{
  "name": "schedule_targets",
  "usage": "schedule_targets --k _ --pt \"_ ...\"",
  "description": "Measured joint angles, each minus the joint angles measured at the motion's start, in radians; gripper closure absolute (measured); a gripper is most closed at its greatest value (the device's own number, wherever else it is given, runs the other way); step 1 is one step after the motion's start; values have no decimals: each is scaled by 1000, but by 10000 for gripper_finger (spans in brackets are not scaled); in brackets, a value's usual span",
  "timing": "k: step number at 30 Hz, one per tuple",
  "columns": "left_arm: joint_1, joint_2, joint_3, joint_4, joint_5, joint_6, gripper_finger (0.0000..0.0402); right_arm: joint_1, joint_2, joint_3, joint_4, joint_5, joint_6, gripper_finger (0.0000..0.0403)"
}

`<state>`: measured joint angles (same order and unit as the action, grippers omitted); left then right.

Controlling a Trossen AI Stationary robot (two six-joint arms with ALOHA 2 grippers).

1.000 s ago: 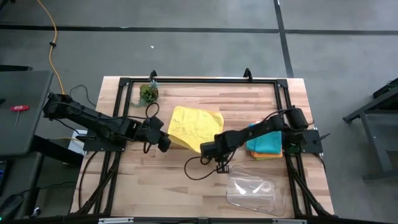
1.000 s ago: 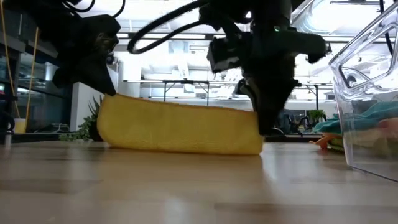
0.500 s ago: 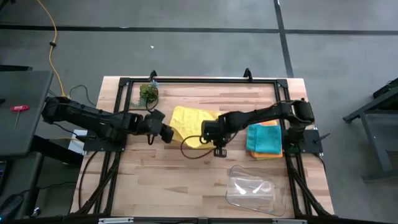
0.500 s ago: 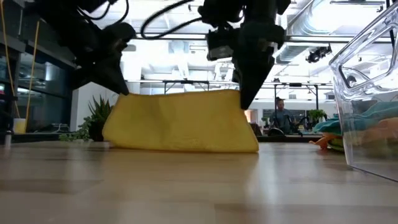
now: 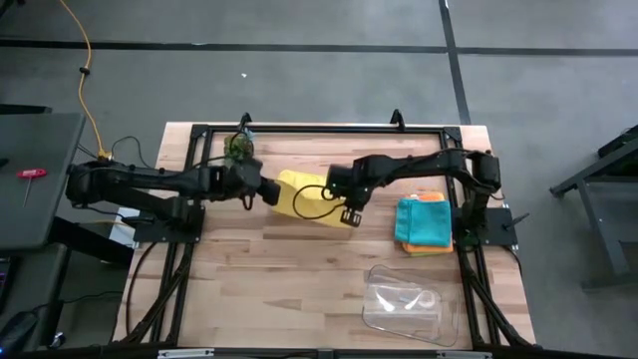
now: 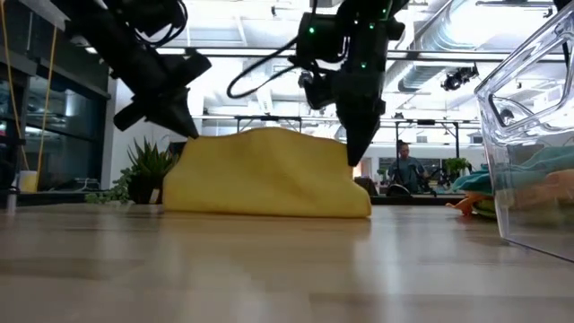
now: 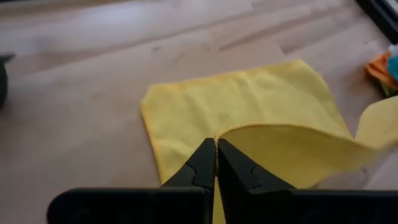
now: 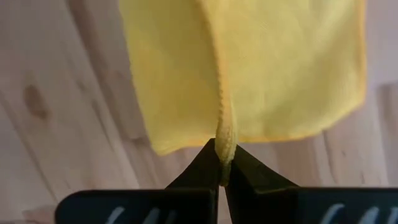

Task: Fold microfiber towels
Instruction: Fold the yellow cloth

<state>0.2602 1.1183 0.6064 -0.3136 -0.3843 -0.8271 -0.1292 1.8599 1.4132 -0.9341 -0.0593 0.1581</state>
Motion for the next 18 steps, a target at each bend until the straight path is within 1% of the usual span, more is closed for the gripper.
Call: schedule_targets --k 5,8,11,15,18 --pt "35 0 0 8 0 20 402 -28 0 0 -57 18 51 403" --pt "44 2 0 9 0 29 401 -35 0 0 -62 18 95 403" --pt "46 18 0 18 5 36 401 -35 1 0 -64 17 130 403" --pt "44 57 0 33 30 28 401 -34 1 0 -64 15 133 403" --pt "39 84 0 34 29 29 401 -34 1 0 -64 28 156 403"
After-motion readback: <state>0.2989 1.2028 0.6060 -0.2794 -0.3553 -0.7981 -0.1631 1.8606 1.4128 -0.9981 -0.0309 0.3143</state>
